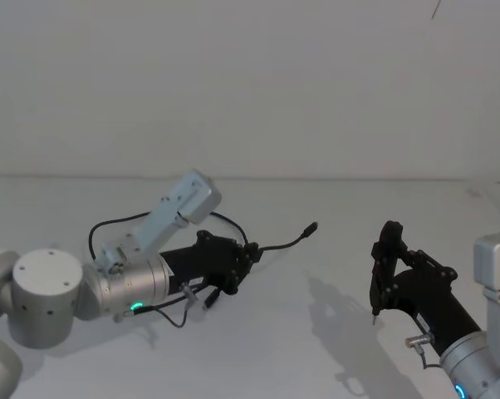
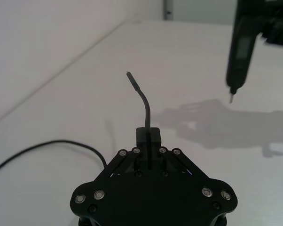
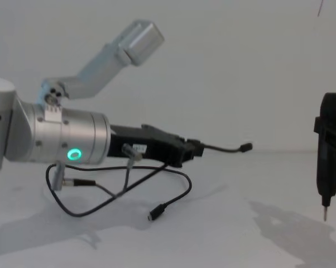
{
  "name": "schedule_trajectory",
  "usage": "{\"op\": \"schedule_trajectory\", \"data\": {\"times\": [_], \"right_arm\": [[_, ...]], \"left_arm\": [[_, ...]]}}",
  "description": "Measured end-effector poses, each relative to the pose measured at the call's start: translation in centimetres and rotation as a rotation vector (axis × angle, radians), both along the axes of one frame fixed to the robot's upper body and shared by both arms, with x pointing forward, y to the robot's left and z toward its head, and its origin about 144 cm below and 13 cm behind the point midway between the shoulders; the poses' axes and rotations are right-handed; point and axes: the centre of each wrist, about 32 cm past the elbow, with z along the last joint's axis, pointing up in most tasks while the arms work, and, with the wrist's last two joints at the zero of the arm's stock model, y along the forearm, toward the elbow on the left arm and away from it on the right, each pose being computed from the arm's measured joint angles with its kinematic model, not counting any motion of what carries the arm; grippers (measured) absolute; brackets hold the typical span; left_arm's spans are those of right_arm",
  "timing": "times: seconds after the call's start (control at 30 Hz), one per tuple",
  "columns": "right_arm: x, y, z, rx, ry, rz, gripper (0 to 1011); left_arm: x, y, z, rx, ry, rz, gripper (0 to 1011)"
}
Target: Pick up the data cable with the one hand.
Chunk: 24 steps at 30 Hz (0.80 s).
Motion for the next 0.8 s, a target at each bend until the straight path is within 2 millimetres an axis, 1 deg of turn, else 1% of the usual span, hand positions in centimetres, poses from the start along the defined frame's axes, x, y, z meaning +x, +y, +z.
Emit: {"op": "schedule_trajectory", "data": {"times": [0.07, 0.17, 0.37, 0.8], "right_arm": [[0.0, 0.0, 0.0, 0.0, 0.0, 0.0, 279], [0.0, 0.0, 0.0, 0.0, 0.0, 0.0, 279], [0.0, 0.0, 0.0, 0.0, 0.0, 0.0, 279], [0.0, 0.0, 0.0, 0.0, 0.0, 0.0, 279]], "left_arm": [[-0.2, 0.3, 0.6, -0.013, -0.008, -0.016, 40], [-0.4, 0.6, 1.1, -0.022, -0.008, -0.028, 40], [-1.8, 1.6, 2.1, -0.04, 0.009, -0.045, 40], [-4.2, 2.9, 2.9, -0.039, 0.045, -0.038, 40]]}}
